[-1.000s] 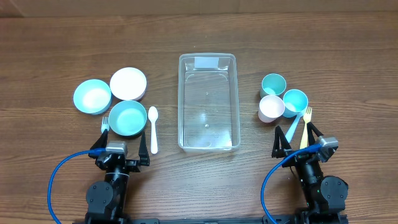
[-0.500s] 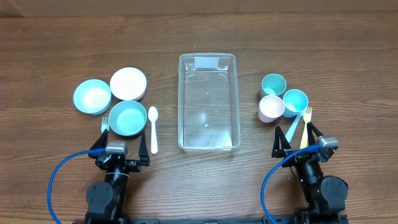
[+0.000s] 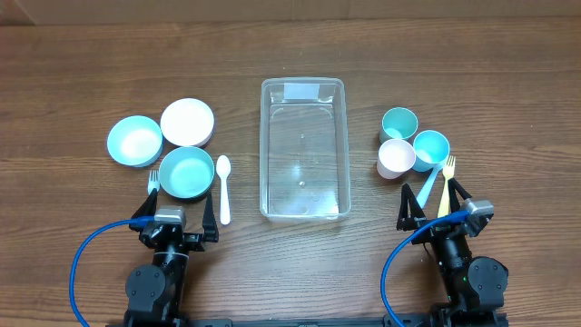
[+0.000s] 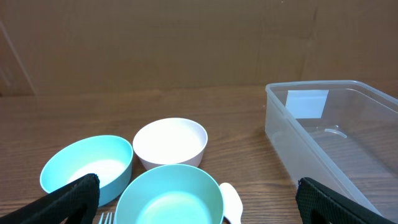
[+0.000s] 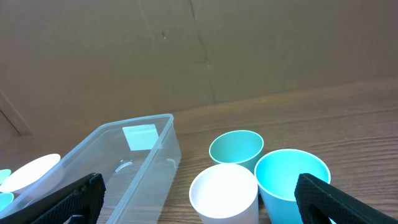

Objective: Pack container

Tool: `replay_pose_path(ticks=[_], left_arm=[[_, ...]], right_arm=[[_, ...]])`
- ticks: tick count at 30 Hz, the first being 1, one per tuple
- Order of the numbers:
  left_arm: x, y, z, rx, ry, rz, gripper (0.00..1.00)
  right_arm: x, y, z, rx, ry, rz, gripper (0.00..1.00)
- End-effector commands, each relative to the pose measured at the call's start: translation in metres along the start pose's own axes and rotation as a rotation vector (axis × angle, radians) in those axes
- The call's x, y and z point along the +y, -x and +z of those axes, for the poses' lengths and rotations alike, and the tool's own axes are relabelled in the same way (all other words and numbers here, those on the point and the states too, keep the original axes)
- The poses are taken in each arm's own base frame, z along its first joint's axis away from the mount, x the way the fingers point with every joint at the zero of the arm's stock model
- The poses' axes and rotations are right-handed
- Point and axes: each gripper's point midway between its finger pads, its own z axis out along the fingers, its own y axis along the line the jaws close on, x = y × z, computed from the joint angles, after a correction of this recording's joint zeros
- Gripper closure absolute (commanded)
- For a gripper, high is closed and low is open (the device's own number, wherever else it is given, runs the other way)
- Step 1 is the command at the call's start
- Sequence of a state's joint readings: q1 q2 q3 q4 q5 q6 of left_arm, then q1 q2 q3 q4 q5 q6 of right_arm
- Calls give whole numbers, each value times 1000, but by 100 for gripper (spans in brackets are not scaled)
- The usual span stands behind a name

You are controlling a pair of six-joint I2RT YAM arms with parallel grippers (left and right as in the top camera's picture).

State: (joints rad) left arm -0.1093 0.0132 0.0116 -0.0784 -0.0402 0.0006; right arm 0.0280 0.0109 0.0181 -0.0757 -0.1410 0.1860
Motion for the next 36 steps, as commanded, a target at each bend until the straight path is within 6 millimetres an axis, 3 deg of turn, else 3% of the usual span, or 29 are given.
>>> replay_pose_path(ticks=[1,15,19,21,23,25,28,31,34,36], left_arm=[[-1,0,0,-7,-7,14,0],[-2,1,0,-13,-16,13,0],[-27,6,-2,-33,-161,-6,0],[-54,11,-9,-53,-325,-3,0],[-58,10,-11,-23,-349,-77,0],[-59,19,-14,-28,-352,-76,0],[-48,50,-24,9,-292,-22,0],[-24,103,-24,91,-144,-23,0],[-22,132,-1,312,-132,4,0],[-23,126,22,598,-138,19,0]], right_arm=[[-1,-2,0,-4,-3,-4,0],[-1,-2,0,-4,-3,-4,0],[-1,-2,0,-4,-3,-4,0],[-1,-2,0,-4,-3,-4,0],[-1,-2,0,-4,-3,-4,0],[-1,-2,0,-4,-3,-4,0],[-1,-2,0,-4,-3,-4,0],[-1,-2,0,-4,-3,-4,0],[-1,-2,0,-4,-3,-4,0],[-1,-2,0,-4,-3,-4,0]])
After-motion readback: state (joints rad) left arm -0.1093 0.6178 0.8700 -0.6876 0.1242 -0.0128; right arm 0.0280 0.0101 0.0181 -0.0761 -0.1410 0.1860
